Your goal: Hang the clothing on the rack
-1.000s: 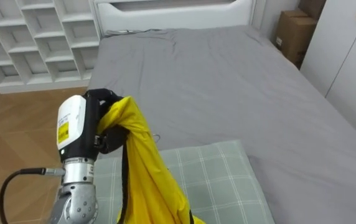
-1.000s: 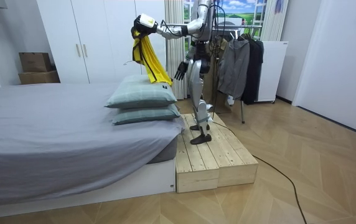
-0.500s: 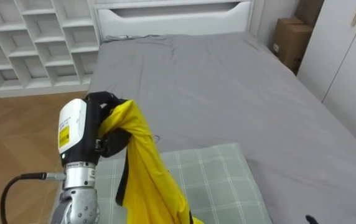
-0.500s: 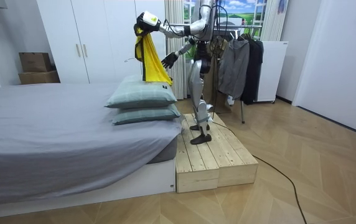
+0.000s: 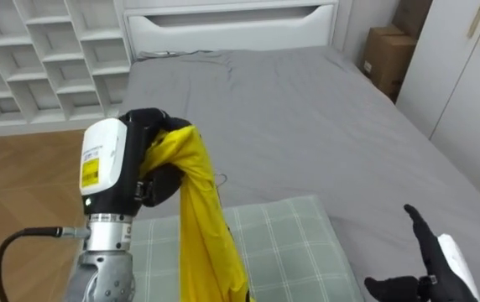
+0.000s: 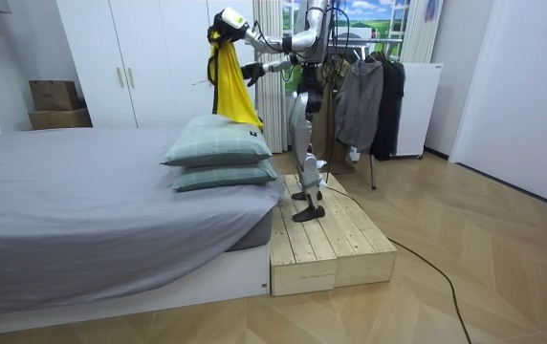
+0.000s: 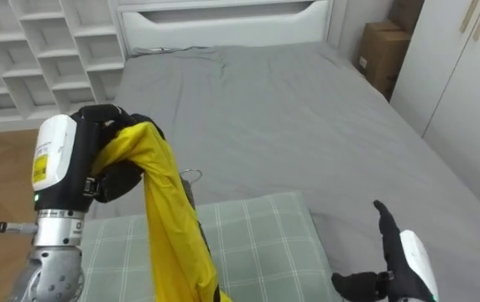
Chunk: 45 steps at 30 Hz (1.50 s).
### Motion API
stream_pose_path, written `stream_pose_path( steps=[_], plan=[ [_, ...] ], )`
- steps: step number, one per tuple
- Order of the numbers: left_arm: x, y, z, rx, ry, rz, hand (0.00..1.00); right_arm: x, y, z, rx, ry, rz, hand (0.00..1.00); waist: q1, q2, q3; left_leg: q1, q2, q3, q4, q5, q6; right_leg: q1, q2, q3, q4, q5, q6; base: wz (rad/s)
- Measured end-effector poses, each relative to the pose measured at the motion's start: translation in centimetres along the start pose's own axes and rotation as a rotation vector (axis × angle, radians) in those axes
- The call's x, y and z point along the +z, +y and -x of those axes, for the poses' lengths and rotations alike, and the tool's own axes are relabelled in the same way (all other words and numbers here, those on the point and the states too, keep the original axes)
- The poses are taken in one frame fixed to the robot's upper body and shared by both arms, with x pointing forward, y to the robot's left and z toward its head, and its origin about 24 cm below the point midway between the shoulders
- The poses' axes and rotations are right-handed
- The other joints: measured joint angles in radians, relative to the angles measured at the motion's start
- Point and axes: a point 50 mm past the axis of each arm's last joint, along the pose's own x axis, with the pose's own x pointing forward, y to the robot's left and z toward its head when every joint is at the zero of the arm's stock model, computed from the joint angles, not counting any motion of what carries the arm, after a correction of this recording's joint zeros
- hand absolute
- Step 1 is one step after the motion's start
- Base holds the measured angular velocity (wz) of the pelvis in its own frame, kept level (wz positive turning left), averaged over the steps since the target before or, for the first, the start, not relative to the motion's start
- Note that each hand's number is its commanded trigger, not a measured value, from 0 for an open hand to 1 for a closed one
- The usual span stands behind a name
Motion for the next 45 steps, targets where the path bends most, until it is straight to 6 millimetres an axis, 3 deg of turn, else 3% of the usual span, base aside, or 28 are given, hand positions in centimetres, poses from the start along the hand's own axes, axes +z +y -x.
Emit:
stream_pose_path(
  steps=[6,13,17,22,27,45],
  plan=[
    [0.5,1.0,-0.5,0.025,-0.085,-0.073,1.00,2.4,-1.0,-0.3,-0.026,-0.116,0.021,0.00,-0.012,0.028,0.0032,-0.005,0.000,-0.001,-0.012,-0.002,-0.002,-0.012,0.002,0.001,0.000,0.002,0.001,0.00],
    [1.7,2.0,-1.1,0.078,-0.168,-0.124,1.00,2.5,-0.8,-0.4,0.032,-0.114,-0.009,0.00,-0.011,0.046,0.0014,-0.004,0.000,0.002,-0.016,-0.002,-0.002,-0.015,0.002,0.006,0.000,0.002,0.001,-0.02],
    [2.4,2.6,-1.4,0.103,-0.202,-0.138,1.00,2.5,-0.8,-0.4,0.055,-0.095,-0.104,0.00,0.003,0.048,0.0011,0.004,0.000,0.016,-0.030,-0.002,-0.003,-0.022,0.003,0.025,0.000,0.002,0.001,-0.12],
    [2.4,3.0,-1.6,0.129,-0.221,-0.148,1.00,2.2,-0.9,-0.4,0.042,-0.048,-0.354,0.00,0.002,0.049,0.0023,0.009,-0.001,0.018,-0.029,-0.002,-0.003,-0.011,0.002,0.026,-0.001,0.002,0.001,-0.03],
    [2.7,3.0,-1.6,0.143,-0.244,-0.165,1.00,2.2,0.4,-0.3,0.154,-0.029,-0.500,0.00,0.004,0.070,0.0132,0.007,-0.001,0.017,-0.030,-0.002,-0.003,-0.015,0.002,0.025,-0.005,0.003,0.002,0.00],
    [3.1,2.6,-2.0,0.146,-0.245,-0.182,1.00,2.7,5.4,0.4,0.468,0.045,-0.781,0.00,0.017,0.071,0.0140,0.007,-0.001,0.019,-0.031,-0.002,-0.003,-0.013,0.002,0.023,-0.016,0.005,0.003,0.00]
  ],
)
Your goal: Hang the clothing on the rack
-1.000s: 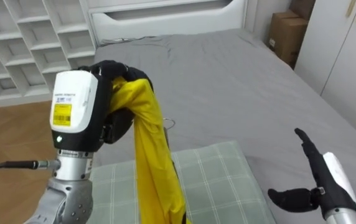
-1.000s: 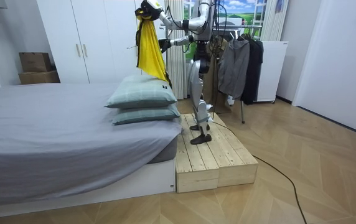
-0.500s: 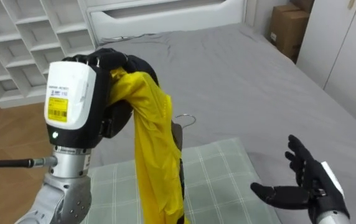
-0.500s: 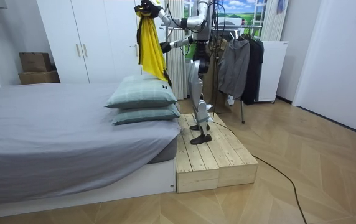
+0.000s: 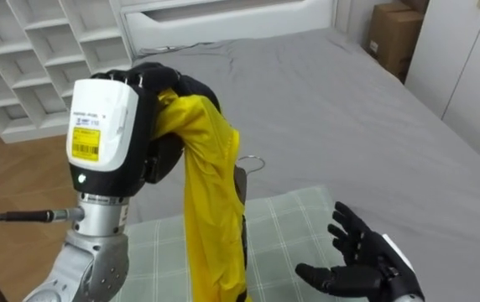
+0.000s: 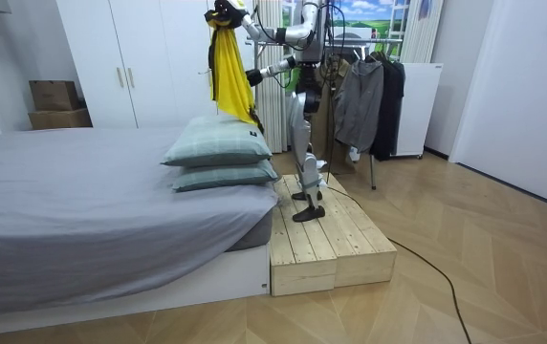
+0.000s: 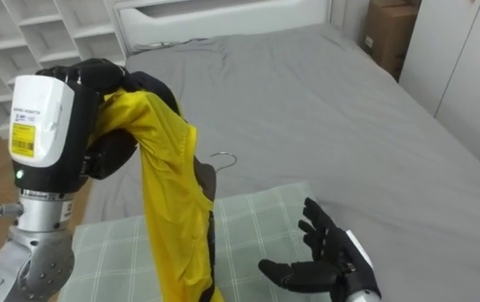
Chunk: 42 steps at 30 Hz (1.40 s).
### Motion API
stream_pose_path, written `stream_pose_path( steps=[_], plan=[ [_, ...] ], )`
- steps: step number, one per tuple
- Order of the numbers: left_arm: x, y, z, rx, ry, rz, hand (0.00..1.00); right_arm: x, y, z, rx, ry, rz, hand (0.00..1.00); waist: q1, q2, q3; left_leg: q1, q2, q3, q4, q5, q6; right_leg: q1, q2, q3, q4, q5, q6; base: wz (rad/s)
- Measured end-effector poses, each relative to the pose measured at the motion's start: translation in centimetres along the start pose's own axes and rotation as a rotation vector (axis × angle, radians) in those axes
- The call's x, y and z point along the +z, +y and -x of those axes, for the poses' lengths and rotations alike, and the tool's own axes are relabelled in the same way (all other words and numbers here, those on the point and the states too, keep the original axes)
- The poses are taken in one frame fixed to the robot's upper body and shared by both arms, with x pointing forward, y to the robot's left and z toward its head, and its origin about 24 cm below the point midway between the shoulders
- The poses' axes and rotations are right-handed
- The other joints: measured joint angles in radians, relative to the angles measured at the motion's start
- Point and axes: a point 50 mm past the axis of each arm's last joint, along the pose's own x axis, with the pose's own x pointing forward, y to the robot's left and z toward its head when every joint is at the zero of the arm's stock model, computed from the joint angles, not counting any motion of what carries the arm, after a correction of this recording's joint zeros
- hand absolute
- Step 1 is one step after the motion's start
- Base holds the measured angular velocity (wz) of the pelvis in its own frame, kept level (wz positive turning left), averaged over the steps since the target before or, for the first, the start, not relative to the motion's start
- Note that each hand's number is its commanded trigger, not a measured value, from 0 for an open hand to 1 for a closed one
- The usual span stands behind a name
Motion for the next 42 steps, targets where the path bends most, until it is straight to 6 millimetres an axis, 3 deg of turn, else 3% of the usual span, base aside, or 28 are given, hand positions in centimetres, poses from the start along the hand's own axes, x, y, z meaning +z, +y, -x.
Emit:
stream_pose_path(
  steps=[14,27,33,42],
  plan=[
    [0.7,-0.4,-0.3,0.010,-0.018,0.016,1.00,1.3,2.0,-2.1,0.109,-0.037,-0.122,0.00,0.013,-0.006,-0.0002,0.000,0.000,-0.001,0.002,0.000,0.000,0.000,0.001,0.002,0.000,0.000,0.000,0.00],
    [0.9,-0.8,-0.3,-0.003,-0.002,-0.028,1.00,0.0,3.5,-2.7,0.137,0.001,-0.376,0.00,0.027,-0.003,-0.0015,-0.003,-0.001,-0.005,0.004,0.000,0.000,0.001,-0.001,-0.004,-0.001,0.000,0.000,0.00],
    [1.0,-0.8,-1.1,0.020,-0.005,-0.049,1.00,0.4,3.8,-3.0,0.147,-0.011,-0.510,0.00,0.032,-0.001,-0.0021,-0.013,-0.001,-0.015,0.005,0.000,0.000,0.000,0.000,-0.013,0.000,0.001,-0.001,0.05],
    [2.5,-1.4,-2.0,0.036,-0.024,-0.014,1.00,-0.7,5.4,-2.8,0.241,0.041,-0.529,0.00,0.053,0.003,-0.0019,-0.013,-0.001,-0.018,0.005,0.000,0.000,-0.003,0.000,-0.015,-0.001,0.001,-0.001,0.01]
  ],
)
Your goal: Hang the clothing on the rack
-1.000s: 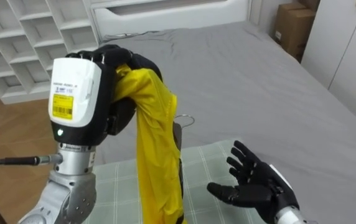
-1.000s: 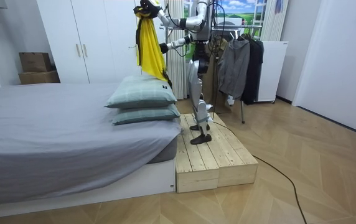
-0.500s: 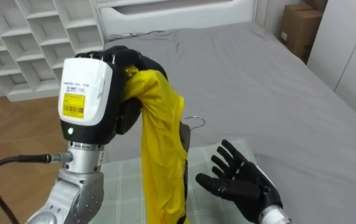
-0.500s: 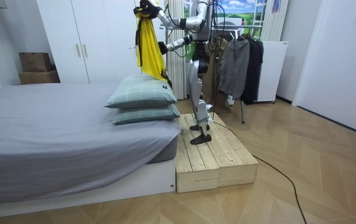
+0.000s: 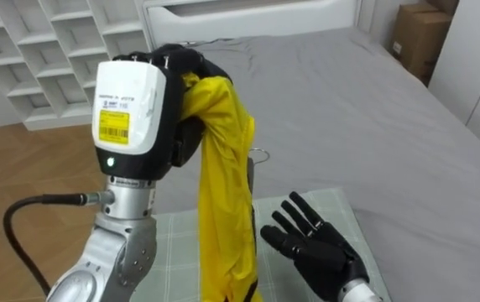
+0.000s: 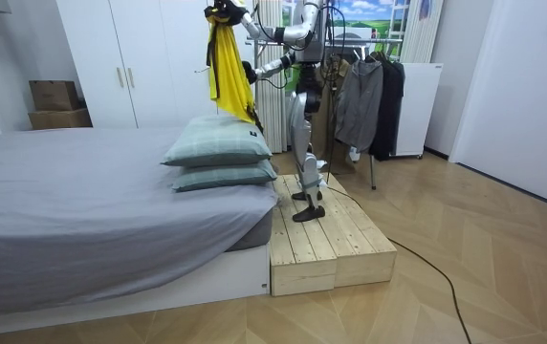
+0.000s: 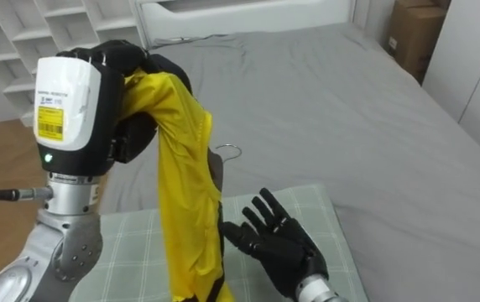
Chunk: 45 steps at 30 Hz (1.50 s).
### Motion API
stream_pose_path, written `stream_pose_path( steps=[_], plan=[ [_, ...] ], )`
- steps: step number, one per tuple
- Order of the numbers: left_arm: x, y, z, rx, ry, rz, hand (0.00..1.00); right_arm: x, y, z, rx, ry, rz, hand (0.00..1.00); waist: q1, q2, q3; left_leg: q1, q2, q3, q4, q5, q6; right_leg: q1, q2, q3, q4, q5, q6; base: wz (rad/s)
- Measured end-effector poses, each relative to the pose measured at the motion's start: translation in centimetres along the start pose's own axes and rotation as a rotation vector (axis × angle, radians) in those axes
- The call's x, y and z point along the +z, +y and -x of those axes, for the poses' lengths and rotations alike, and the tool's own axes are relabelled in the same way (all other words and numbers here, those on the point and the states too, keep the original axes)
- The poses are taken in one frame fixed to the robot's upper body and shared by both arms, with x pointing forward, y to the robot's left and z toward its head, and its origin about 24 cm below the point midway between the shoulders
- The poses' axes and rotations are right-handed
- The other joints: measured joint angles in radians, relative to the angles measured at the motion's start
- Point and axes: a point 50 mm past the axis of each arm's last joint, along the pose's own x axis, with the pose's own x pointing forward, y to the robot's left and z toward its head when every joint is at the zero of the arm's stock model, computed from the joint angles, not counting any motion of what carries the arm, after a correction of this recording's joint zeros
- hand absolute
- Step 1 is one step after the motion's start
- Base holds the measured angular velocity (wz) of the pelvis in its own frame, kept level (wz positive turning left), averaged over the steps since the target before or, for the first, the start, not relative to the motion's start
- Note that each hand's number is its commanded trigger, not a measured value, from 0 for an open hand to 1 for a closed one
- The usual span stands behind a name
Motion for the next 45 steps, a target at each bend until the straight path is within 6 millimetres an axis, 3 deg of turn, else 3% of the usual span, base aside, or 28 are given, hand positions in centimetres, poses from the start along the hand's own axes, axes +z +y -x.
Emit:
stream_pose_path(
  steps=[15,23,39,40,41,42,44,45],
  plan=[
    [0.9,-0.6,0.2,-0.025,-0.028,0.003,1.00,-1.5,0.0,0.2,0.071,0.079,-0.029,0.00,0.000,0.016,0.0008,0.000,-0.001,-0.001,-0.001,0.000,0.000,0.003,-0.001,-0.008,-0.001,0.000,0.000,0.00],
    [2.0,-0.6,-1.2,0.008,-0.068,0.032,1.00,-1.2,0.1,-0.4,0.077,0.084,-0.016,0.00,0.001,0.015,0.0012,0.000,-0.002,-0.003,-0.003,0.000,0.000,0.001,-0.002,-0.010,0.000,0.000,0.000,0.00],
    [2.9,-1.1,-1.0,-0.001,-0.079,0.066,1.00,-1.3,0.5,-0.6,0.090,0.092,-0.014,0.00,0.002,0.011,0.0035,0.000,-0.001,-0.003,-0.001,0.000,0.000,-0.001,-0.001,-0.010,0.000,0.000,0.000,0.00],
    [3.0,-1.1,-1.0,-0.003,-0.082,0.068,1.00,-1.3,0.5,-0.6,0.092,0.096,-0.013,0.05,0.002,0.011,0.0035,0.000,-0.001,-0.003,-0.001,0.000,0.000,-0.001,-0.001,-0.010,0.000,0.000,0.000,0.00],
    [3.1,-1.2,-0.9,-0.008,-0.087,0.072,1.00,-1.5,0.5,-0.6,0.094,0.101,-0.012,0.44,0.002,0.011,0.0035,0.000,-0.001,-0.003,-0.001,0.000,0.000,-0.001,-0.001,-0.010,0.000,0.000,0.000,0.00],
    [3.2,-1.2,-0.9,-0.010,-0.089,0.074,1.00,-1.5,0.6,-0.6,0.095,0.104,-0.011,0.52,0.001,0.011,0.0035,0.000,-0.001,-0.003,-0.001,0.000,0.000,-0.001,-0.001,-0.010,0.000,0.000,0.000,0.00],
    [3.2,-1.2,-0.9,-0.010,-0.088,0.073,1.00,-1.5,0.6,-0.6,0.095,0.104,-0.011,1.00,0.001,0.011,0.0035,0.000,-0.001,-0.003,-0.001,0.000,0.000,-0.001,-0.001,-0.010,0.000,0.000,0.000,0.00],
    [3.2,-1.2,-0.9,-0.010,-0.087,0.072,1.00,-1.5,0.6,-0.6,0.095,0.104,-0.010,1.00,0.001,0.011,0.0035,0.000,-0.001,-0.003,-0.001,0.000,0.000,-0.002,-0.001,-0.010,0.000,0.000,0.000,0.00]
  ],
)
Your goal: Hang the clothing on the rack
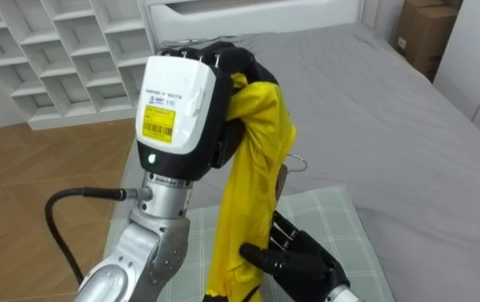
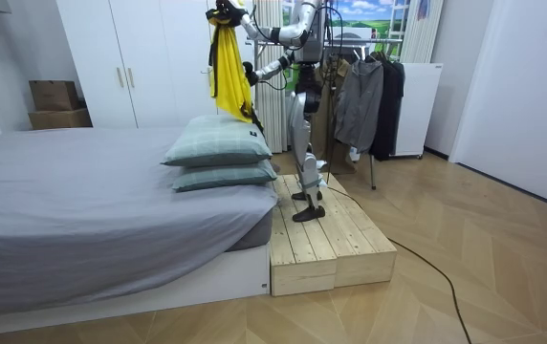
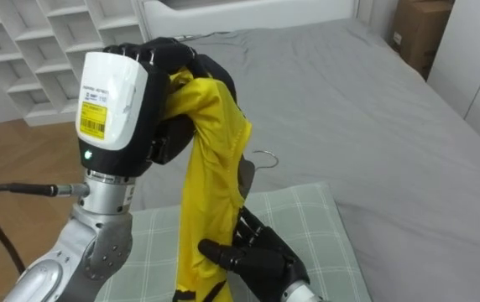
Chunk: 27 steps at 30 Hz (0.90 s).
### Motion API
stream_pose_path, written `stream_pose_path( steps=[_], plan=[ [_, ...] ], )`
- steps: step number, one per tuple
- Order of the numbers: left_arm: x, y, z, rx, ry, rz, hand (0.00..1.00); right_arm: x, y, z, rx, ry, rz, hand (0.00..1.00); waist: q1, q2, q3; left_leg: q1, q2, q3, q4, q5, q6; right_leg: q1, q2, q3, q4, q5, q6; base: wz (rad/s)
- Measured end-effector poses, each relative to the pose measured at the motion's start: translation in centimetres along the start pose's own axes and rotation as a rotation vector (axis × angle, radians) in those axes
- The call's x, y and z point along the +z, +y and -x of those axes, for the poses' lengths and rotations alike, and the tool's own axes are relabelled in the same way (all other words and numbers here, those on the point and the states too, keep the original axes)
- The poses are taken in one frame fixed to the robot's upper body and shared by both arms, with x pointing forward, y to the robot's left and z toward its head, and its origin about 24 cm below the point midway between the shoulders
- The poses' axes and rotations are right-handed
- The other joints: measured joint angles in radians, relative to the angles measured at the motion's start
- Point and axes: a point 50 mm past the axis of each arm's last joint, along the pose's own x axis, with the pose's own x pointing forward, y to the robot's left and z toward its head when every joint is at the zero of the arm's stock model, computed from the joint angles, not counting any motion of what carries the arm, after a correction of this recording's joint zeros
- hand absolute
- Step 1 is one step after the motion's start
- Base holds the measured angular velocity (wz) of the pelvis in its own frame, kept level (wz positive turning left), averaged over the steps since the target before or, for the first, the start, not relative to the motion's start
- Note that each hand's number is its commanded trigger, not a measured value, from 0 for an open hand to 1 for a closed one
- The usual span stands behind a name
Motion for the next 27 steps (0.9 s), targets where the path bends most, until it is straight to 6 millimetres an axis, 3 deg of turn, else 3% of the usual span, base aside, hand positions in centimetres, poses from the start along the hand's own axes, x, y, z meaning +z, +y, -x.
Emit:
stream_pose_path(
  steps=[27],
  plan=[
    [0.01,-0.03,0.04,-0.005,-0.001,0.001,1.00,-0.03,-0.79,0.36,-0.033,0.017,0.028,1.00,-0.002,-0.007,0.0044,0.001,-0.001,0.001,-0.002,0.000,0.000,0.000,0.000,0.002,0.000,0.000,0.000,0.00]
  ],
)
